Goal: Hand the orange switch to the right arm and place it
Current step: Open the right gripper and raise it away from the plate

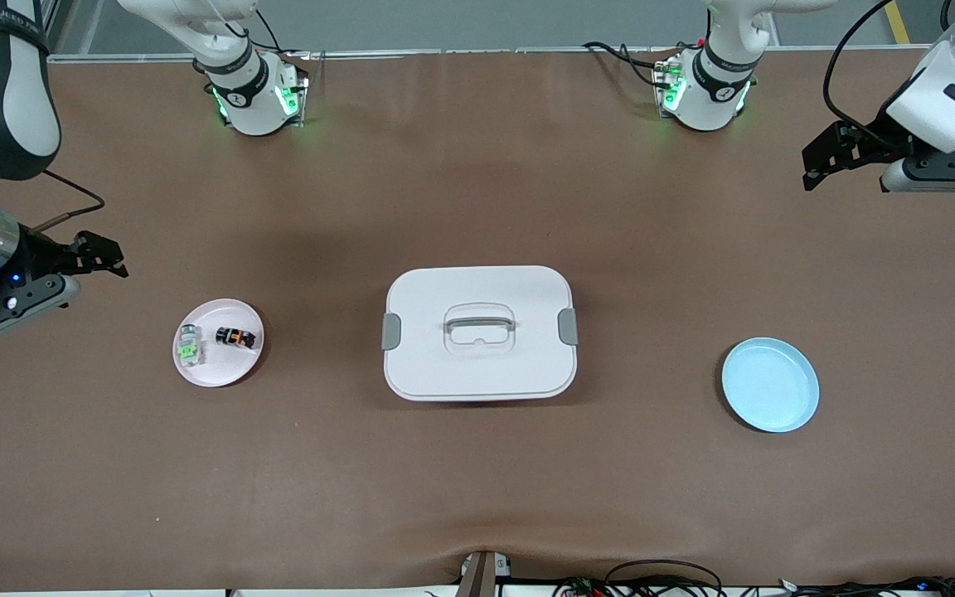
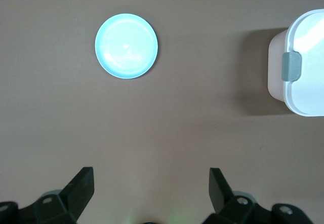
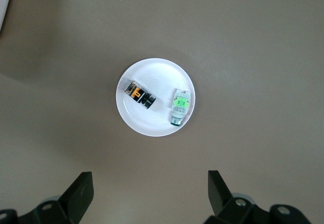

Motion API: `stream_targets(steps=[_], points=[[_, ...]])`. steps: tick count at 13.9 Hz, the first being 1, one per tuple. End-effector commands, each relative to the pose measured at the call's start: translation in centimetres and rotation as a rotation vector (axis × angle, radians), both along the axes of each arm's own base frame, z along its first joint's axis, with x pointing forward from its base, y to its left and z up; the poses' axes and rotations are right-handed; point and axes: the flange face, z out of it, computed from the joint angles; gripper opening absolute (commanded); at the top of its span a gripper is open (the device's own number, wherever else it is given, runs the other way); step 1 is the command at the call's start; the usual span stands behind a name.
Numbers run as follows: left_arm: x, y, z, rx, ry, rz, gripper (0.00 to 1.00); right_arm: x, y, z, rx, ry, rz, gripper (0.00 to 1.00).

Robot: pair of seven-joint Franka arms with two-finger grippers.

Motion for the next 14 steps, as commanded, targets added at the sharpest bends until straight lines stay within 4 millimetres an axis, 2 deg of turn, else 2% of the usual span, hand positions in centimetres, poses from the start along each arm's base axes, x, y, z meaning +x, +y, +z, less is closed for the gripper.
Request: stream_targets(steps=[1, 5, 10, 13, 14], points=[[-0.3, 0.1, 0.8, -0.006, -0.013, -0.015, 1.00, -0.2, 1.0, 2.0, -0.019, 0.001, -0.056, 1.00], [-0.3, 0.2, 0.8, -0.007, -0.008, -0.012, 1.00, 0.4, 0.3, 4.3, -0.025, -0.046, -0.145, 1.00], [-0.3, 0.0, 0.9, -0.012, -0.011, -0.016, 1.00, 0.4, -0.8, 9.9, -0.030, -0.106, -0.248, 1.00], [-0.5, 0.0, 0.8, -0.010, -0.003, -0.012, 1.00, 0.3, -0.8, 10.9, -0.031, -0.109, -0.319, 1.00], [-0.5, 0.0, 0.8, -0.010, -0.002, -0.009, 1.00, 0.2, -0.8, 11.9, -0.031, -0.124, -0.322, 1.00]])
